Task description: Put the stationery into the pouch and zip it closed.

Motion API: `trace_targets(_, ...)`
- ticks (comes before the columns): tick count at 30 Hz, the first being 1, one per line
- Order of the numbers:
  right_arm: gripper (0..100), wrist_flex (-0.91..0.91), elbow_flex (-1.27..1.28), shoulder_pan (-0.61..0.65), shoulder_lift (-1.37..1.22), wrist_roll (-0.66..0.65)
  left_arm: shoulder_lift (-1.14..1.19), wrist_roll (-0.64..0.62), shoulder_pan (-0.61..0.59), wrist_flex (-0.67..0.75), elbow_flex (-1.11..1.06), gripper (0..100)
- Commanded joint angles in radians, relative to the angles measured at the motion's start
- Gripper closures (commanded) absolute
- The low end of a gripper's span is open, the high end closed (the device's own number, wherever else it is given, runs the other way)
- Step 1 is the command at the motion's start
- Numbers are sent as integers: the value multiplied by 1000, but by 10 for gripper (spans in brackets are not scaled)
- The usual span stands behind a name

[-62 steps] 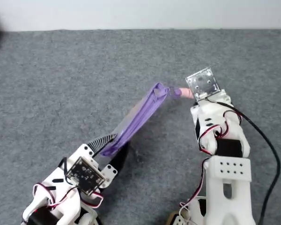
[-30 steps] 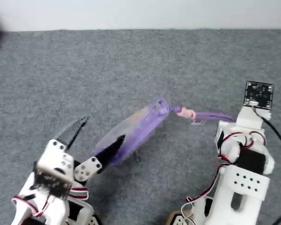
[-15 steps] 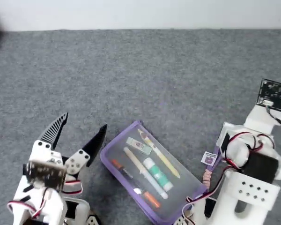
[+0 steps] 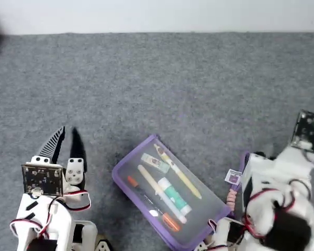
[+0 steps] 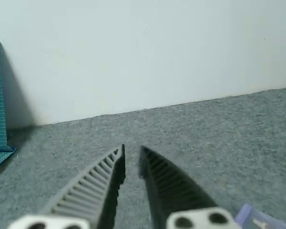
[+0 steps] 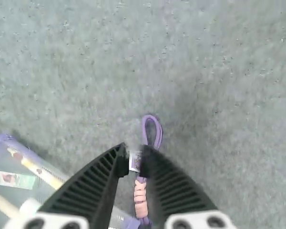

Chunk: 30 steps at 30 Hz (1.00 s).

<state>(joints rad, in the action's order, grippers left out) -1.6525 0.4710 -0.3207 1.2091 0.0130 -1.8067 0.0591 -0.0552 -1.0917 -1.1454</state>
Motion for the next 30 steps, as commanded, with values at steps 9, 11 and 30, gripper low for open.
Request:
trace_targets(9, 987, 81, 328, 87, 285, 52, -12, -121, -6, -135, -13, 988)
trace_targets(11, 991, 81, 390, 127, 361, 51, -12, -126, -8, -135, -31, 988)
trace_targets(30, 990, 280, 858, 358, 596, -69, -12, -126, -9, -129, -331, 988)
